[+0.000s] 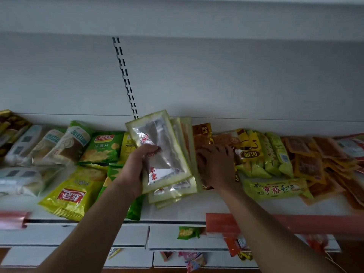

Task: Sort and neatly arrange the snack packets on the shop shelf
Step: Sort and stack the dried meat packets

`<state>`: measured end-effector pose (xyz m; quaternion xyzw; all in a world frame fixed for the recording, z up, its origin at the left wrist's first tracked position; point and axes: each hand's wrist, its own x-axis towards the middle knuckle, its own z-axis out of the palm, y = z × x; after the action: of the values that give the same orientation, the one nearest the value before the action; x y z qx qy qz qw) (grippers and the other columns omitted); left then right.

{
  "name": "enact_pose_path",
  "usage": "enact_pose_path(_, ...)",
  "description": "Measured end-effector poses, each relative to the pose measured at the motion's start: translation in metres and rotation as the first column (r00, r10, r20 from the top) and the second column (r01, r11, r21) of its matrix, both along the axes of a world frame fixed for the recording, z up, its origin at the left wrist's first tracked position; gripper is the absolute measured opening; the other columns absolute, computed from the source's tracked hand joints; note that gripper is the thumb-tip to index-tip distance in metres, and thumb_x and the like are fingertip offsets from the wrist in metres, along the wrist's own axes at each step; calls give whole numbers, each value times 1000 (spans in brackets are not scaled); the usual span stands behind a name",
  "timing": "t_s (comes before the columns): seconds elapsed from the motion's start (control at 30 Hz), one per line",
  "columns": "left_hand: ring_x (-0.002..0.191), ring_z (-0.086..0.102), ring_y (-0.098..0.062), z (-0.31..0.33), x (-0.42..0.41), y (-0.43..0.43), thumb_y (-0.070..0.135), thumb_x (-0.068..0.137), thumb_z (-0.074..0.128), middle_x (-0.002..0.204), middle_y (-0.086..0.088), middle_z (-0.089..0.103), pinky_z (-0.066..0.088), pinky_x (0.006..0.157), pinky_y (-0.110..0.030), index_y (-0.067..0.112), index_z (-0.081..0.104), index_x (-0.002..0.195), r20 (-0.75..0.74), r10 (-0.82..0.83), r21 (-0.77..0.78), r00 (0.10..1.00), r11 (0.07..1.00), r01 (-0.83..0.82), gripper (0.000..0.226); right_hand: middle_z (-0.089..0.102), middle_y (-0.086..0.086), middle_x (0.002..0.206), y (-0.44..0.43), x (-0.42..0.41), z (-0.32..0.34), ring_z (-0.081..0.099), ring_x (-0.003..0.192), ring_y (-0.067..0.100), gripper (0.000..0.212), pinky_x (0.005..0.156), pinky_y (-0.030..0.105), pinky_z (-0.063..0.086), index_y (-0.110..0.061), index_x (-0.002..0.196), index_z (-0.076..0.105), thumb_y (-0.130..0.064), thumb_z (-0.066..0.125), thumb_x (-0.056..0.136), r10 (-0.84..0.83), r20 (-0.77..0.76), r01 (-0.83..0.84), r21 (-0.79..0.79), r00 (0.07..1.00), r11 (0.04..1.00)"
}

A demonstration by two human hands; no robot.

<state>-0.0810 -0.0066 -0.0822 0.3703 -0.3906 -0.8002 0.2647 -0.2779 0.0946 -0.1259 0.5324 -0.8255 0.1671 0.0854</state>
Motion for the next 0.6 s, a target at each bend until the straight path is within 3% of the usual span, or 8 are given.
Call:
enact_pose_path(0.1, 58, 68, -29, 0, 0, 3, 26, 61, 74, 76, -18, 70, 55, 52, -31, 6, 71, 82, 100, -89, 53, 991, 995, 84, 29, 72, 4, 97, 0, -3, 12, 62, 97, 29, 20, 85, 34, 39, -14, 96, 74, -19, 55, 97, 59, 262, -10, -182, 963, 983)
enact_pose_path(0.17, 59, 69, -29, -1, -1, 3, 27, 60, 74, 77, -18, 71, 55, 52, -32, 6, 75, 77, 88, -93, 71, 992, 994, 87, 26, 71, 9, 105, 2, -1, 23, 63, 102, 27, 24, 86, 30, 45, -8, 108, 71, -20, 52, 100, 87, 454, 73, -322, 887, 944)
enact_pose_path(0.3, 66, 70, -31, -3, -4, 1, 28, 57, 78, 80, -17, 72, 57, 59, -36, 10, 77, 75, 20, -139, 97, 990, 986, 136, 26, 57, -18, 129, 4, 17, 40, 51, 120, 6, 51, 93, 16, 37, -28, 136, 54, -57, 40, 97, 102, 673, 77, -230, 733, 970)
enact_pose_path(0.37, 72, 71, -32, -2, -7, 2, 27, 60, 76, 85, -17, 73, 58, 65, -38, 9, 76, 83, -36, -144, 70, 989, 987, 146, 29, 52, -29, 127, 1, 26, 47, 49, 120, 4, 66, 91, 17, 37, -41, 141, 41, -76, 42, 84, 117, 828, 55, -176, 549, 983)
enact_pose_path(0.43, 89, 71, -37, 2, -11, 5, 24, 67, 72, 100, -20, 73, 58, 76, -43, 9, 77, 95, -102, -130, -1, 986, 991, 131, 32, 54, -21, 134, -3, 30, 51, 51, 124, 9, 83, 103, 32, 42, -45, 145, 31, -81, 53, 74, 156, 931, 33, -176, 330, 984)
enact_pose_path(0.47, 96, 69, -39, 2, -12, 6, 22, 69, 71, 105, -23, 71, 58, 80, -45, 8, 74, 103, -116, -87, -72, 989, 994, 79, 37, 60, -19, 128, -4, 31, 50, 58, 118, 7, 81, 101, 34, 46, -45, 142, 34, -77, 60, 73, 208, 935, 19, -222, 286, 975)
enact_pose_path(0.53, 100, 68, -39, -2, -11, 5, 15, 72, 67, 108, -23, 69, 58, 80, -42, 4, 65, 114, -137, -29, -315, 990, 949, -16, 43, 68, -21, 112, -5, 32, 48, 67, 100, 0, 70, 82, 18, 55, -42, 134, 42, -61, 73, 74, 320, 899, 5, -337, 300, 941)
enact_pose_path(0.6, 100, 69, -29, -8, -11, 10, 10, 79, 63, 107, -14, 71, 56, 79, -30, 7, 62, 117, -81, -109, -546, 991, 836, 47, 38, 69, -21, 106, -2, 38, 39, 68, 93, -2, 66, 71, 9, 52, -33, 131, 46, -50, 77, 75, 381, 865, 13, -407, 326, 913)
